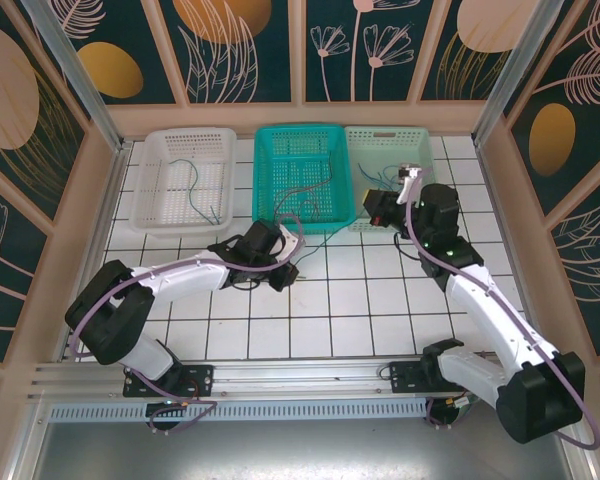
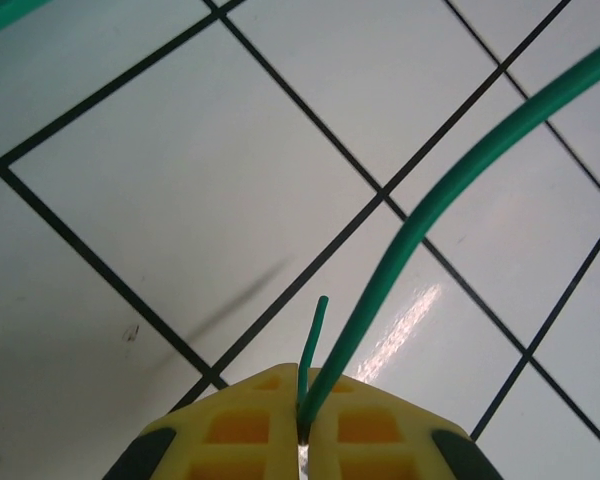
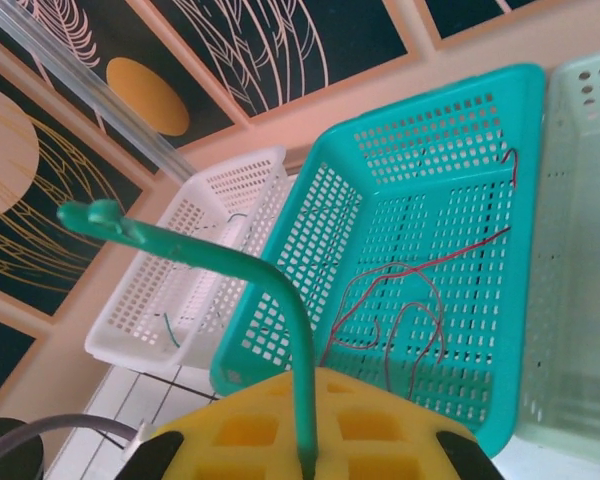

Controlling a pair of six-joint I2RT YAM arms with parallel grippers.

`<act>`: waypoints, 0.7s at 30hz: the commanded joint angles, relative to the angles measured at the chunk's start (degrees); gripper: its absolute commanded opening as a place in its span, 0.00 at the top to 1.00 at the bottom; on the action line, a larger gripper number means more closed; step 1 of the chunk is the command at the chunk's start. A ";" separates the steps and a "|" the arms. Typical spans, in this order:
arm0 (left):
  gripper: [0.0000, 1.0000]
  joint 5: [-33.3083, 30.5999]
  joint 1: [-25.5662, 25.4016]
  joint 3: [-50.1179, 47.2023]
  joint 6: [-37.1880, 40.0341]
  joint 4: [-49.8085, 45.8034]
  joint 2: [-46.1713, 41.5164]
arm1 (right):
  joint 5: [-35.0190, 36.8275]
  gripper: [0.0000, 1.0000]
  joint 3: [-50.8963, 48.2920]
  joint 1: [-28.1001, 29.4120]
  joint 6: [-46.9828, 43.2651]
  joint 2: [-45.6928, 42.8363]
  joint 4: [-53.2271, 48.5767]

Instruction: Untangle the cables

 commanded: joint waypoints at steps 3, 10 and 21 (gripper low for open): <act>0.92 -4.08 -1.41 0.67 3.31 -9.45 0.63 | -3.60 1.00 2.19 -3.59 8.94 -0.12 11.16; 1.00 -7.15 -1.97 0.47 1.70 -7.16 -1.87 | -7.13 1.00 2.87 -4.58 10.73 2.62 13.90; 0.22 -28.44 -1.92 -0.56 -3.15 -6.98 -13.13 | -11.30 1.00 19.98 -3.65 -2.65 13.77 0.30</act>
